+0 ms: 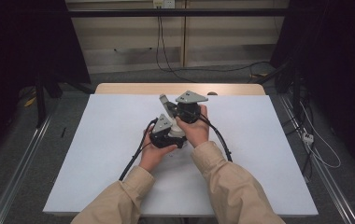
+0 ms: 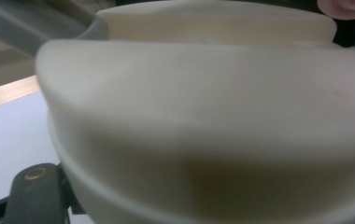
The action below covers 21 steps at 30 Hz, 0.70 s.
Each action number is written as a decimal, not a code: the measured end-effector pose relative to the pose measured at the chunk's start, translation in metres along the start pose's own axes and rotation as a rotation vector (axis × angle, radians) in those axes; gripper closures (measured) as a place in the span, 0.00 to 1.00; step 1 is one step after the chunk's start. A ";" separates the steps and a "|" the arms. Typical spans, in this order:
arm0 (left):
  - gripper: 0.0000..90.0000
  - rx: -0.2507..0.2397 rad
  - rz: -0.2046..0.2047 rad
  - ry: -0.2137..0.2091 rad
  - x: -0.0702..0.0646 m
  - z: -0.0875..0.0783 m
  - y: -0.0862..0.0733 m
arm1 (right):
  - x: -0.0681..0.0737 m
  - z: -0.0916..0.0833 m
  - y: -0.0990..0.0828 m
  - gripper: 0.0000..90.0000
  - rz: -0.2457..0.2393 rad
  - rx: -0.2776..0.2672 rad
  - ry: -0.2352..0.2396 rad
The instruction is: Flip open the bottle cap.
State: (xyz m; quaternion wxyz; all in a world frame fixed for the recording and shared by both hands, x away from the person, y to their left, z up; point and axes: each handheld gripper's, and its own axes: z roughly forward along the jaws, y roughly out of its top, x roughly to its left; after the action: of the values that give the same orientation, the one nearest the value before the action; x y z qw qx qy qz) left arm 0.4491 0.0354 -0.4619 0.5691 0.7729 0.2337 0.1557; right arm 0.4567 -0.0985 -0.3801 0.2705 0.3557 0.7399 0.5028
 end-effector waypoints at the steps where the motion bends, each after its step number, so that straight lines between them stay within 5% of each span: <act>1: 0.21 0.000 0.000 0.000 0.000 0.000 0.000 | 0.000 0.000 0.000 1.00 0.000 0.001 -0.002; 21: 0.21 0.004 0.009 0.004 -0.001 0.000 0.000 | 0.001 0.005 0.000 1.00 0.003 0.046 -0.005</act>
State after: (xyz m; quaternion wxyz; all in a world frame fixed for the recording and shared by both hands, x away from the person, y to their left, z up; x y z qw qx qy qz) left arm 0.4485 0.0351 -0.4617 0.5665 0.7747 0.2317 0.1591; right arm 0.4602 -0.0949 -0.3823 0.2634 0.3640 0.7502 0.4851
